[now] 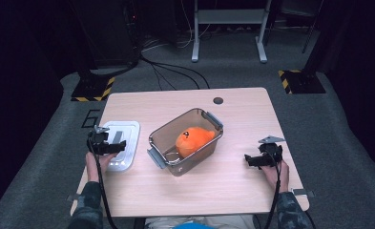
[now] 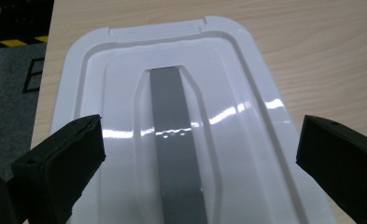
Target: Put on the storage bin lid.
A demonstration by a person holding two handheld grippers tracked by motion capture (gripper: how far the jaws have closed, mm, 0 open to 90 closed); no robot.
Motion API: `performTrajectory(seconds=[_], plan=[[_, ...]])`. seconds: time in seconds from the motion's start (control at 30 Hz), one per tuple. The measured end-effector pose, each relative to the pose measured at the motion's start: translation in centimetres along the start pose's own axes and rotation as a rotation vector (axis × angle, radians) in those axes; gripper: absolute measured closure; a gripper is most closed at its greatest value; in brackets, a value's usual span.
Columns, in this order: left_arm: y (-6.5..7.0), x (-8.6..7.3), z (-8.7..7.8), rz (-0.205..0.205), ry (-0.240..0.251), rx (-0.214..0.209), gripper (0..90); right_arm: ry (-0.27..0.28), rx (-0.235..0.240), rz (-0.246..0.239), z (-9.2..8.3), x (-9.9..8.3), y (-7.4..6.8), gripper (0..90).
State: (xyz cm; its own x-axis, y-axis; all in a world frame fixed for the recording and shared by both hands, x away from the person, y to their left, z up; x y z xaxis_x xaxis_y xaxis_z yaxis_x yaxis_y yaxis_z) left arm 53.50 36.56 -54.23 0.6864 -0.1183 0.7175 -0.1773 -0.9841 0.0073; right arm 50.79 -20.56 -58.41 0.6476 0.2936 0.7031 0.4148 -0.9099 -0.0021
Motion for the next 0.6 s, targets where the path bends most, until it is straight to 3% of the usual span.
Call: performTrajectory(seconds=[0.13, 0.5, 0.6], plan=[[-0.8, 0.0, 0.8, -0.029, -0.012, 0.009, 0.8, 0.001, 0.000, -0.002, 0.0, 0.0, 0.0, 0.0], [-1.4, -0.5, 2.9, -0.045, -0.056, 0.028, 1.2, 0.001, 0.002, 0.000, 0.0, 0.0, 0.0, 0.1], [-1.4, -0.5, 3.0, -0.047, -0.044, 0.029, 8.8, 0.001, 0.002, -0.002, 0.0, 0.0, 0.0, 0.1]])
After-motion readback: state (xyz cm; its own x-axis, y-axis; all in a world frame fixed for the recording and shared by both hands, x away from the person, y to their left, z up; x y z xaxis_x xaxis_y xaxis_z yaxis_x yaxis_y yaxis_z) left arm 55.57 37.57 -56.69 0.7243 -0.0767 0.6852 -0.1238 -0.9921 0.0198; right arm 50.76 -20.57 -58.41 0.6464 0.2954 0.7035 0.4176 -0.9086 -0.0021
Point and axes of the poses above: each handheld gripper's, and its own axes: z roughly forward along the jaws, x roughly out of its top, y roughly to its right, the point moved 8 cm from there along z, roughly forward along the jaws, and after that the axes turned 1 degree about -y, right-handed, at the moved point
